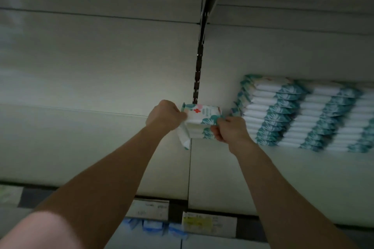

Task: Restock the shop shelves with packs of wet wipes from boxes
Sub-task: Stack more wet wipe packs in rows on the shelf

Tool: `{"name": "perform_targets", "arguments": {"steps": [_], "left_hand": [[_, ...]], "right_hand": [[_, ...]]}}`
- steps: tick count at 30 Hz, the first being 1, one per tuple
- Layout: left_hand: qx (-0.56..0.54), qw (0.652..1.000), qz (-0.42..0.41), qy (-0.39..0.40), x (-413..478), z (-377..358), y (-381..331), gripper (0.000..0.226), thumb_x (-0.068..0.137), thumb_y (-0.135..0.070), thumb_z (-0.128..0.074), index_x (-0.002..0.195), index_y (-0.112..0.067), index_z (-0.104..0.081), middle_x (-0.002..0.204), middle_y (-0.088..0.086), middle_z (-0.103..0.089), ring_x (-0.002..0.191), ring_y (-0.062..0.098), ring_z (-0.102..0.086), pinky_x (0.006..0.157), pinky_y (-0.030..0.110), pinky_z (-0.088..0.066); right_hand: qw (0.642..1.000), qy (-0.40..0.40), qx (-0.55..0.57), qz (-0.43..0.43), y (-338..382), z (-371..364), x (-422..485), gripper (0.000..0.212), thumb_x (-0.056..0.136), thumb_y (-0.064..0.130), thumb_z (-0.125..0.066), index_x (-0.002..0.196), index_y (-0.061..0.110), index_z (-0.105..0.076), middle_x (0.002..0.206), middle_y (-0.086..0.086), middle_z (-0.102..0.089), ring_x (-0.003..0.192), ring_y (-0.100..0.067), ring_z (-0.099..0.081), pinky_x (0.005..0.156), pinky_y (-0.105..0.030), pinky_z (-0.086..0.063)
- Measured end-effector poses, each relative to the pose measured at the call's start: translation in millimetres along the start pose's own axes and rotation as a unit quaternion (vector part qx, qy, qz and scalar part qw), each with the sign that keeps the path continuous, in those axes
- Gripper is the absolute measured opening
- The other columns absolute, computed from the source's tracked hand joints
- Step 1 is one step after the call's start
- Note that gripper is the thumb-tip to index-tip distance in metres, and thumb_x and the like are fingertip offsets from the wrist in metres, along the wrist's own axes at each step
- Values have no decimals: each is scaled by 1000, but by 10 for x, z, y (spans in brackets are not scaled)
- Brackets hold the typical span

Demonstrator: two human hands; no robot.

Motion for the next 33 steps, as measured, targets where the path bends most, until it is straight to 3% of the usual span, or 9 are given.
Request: {"name": "perform_targets", "arguments": {"steps": [5, 8, 15, 17, 20, 24, 27, 30, 33], "left_hand": [[84, 996, 6, 7, 176, -92, -7, 20, 83, -35, -69, 88, -16, -63, 72, -3, -58, 64, 11, -54, 64, 26, -44], [122, 992, -4, 6, 235, -126, -26, 20, 82, -34, -68, 90, -15, -64, 73, -2, -56, 73, 17, -57, 65, 27, -44], [134, 991, -13, 14, 309, -181, -50, 18, 83, -28, -66, 94, -14, -65, 75, -2, -58, 74, 17, -57, 66, 27, -44], [138, 990, -12, 14, 316, -189, -47, 18, 83, -27, -66, 95, -14, -65, 78, -1, -59, 75, 18, -58, 67, 28, -44], [130, 991, -8, 14, 303, -192, -39, 19, 83, -26, -67, 97, -13, -65, 83, 1, -62, 79, 19, -59, 70, 29, -47], [107, 994, -7, 20, 214, -143, -11, 19, 85, -21, -65, 101, -11, -64, 86, 3, -61, 82, 20, -60, 77, 33, -54], [15, 999, 31, 31, 121, -11, 80, 17, 89, -15, -58, 104, -8, -63, 77, 5, -54, 63, 20, -50, 58, 28, -48], [-94, 989, 93, 62, -25, 135, 174, 20, 92, -10, -51, 107, -1, -62, 71, 10, -48, 53, 18, -38, 47, 23, -33], [-149, 980, 100, 89, -135, 207, 232, 17, 91, -17, -56, 100, -7, -66, 82, 14, -55, 64, 22, -48, 54, 28, -41]], "right_hand": [[999, -23, -39, 3, -114, -70, 219, 32, 93, 3, -49, 61, 9, -53, 63, -9, -62, 65, -26, -64, 69, -44, -59], [996, -50, -77, 16, -192, -85, 327, 30, 92, 9, -50, 62, 10, -55, 75, -15, -68, 80, -36, -69, 76, -51, -57], [979, -69, -183, 58, -266, -51, 421, 19, 89, 16, -55, 73, 7, -59, 86, -20, -70, 84, -36, -68, 77, -46, -56], [967, -70, -232, 84, -210, -19, 321, 15, 92, 23, -55, 90, 10, -59, 95, -16, -68, 91, -34, -66, 79, -38, -54], [930, -55, -339, 135, -160, -29, 202, 36, 98, 32, -45, 129, 13, -46, 108, -13, -63, 100, -33, -61, 79, -35, -46], [905, 20, -393, 158, -197, -218, 150, 40, 100, 35, -40, 138, 25, -42, 108, -9, -65, 94, -29, -66, 82, -40, -54], [898, 49, -411, 149, -285, -245, 157, 48, 100, 39, -39, 146, 35, -31, 120, -8, -62, 100, -29, -65, 86, -43, -54], [916, 70, -372, 133, -245, -236, 135, 50, 99, 35, -42, 147, 31, -29, 115, -12, -62, 89, -28, -67, 81, -43, -57], [965, 105, -228, 80, -85, -260, -24, 42, 99, 30, -46, 139, 21, -38, 112, -14, -64, 81, -22, -67, 62, -31, -57]]}}
Point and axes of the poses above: each hand's wrist, its own x-axis towards the middle knuckle, its own z-axis out of the back of the hand, y = z × x, the point moved 2 cm from there along x, towards the middle knuckle
